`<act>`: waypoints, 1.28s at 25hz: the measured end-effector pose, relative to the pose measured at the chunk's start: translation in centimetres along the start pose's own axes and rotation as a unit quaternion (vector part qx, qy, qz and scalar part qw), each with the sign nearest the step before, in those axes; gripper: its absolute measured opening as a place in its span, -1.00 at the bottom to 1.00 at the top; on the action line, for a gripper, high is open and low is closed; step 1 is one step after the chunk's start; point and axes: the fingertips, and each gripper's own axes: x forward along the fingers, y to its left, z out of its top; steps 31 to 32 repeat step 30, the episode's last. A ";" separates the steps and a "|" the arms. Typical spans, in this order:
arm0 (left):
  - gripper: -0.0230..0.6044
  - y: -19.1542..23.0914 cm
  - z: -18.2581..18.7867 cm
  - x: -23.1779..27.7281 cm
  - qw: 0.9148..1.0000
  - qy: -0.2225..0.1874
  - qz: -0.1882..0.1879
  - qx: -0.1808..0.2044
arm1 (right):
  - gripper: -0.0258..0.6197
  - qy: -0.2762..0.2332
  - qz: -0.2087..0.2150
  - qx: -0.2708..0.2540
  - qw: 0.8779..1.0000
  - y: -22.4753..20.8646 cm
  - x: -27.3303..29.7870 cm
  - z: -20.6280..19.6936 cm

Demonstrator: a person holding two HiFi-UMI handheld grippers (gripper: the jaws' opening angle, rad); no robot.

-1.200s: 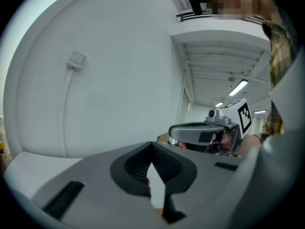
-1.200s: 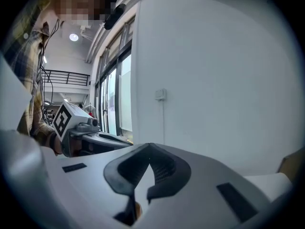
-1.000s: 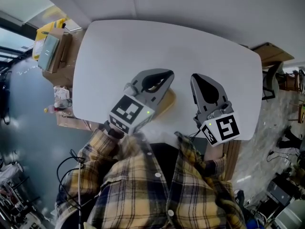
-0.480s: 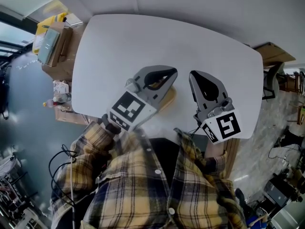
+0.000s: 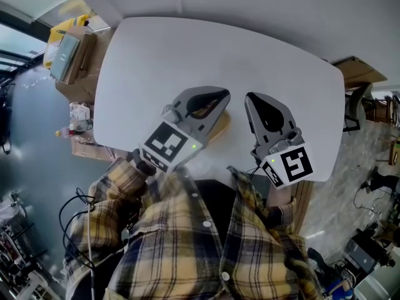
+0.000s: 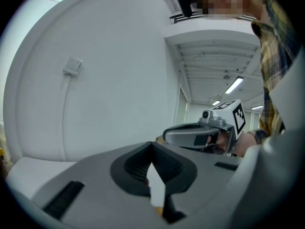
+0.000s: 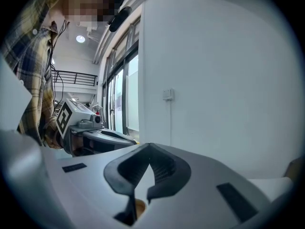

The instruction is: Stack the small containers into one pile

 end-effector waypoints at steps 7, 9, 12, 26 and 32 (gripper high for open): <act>-0.87 -0.4 -0.1 0.0 1.000 0.000 -0.007 0.002 | -0.87 -0.007 0.000 0.014 1.000 0.3 -0.2 0.1; -0.87 -0.3 0.0 -0.1 1.000 -0.002 -0.003 0.008 | -0.87 -0.005 0.003 0.015 1.000 0.3 -0.1 -0.1; -0.87 -0.1 0.2 -0.4 1.000 -0.007 0.006 0.014 | -0.87 0.002 0.001 0.015 1.000 0.2 -0.1 -0.3; -0.87 0.2 0.0 -1.1 0.999 0.001 0.007 0.039 | -0.87 0.018 0.002 0.003 1.000 1.0 -1.2 -0.2; -0.87 0.1 -0.2 -1.4 0.999 0.002 0.001 0.045 | -0.87 0.018 -0.004 -0.003 1.000 1.3 -1.3 -0.2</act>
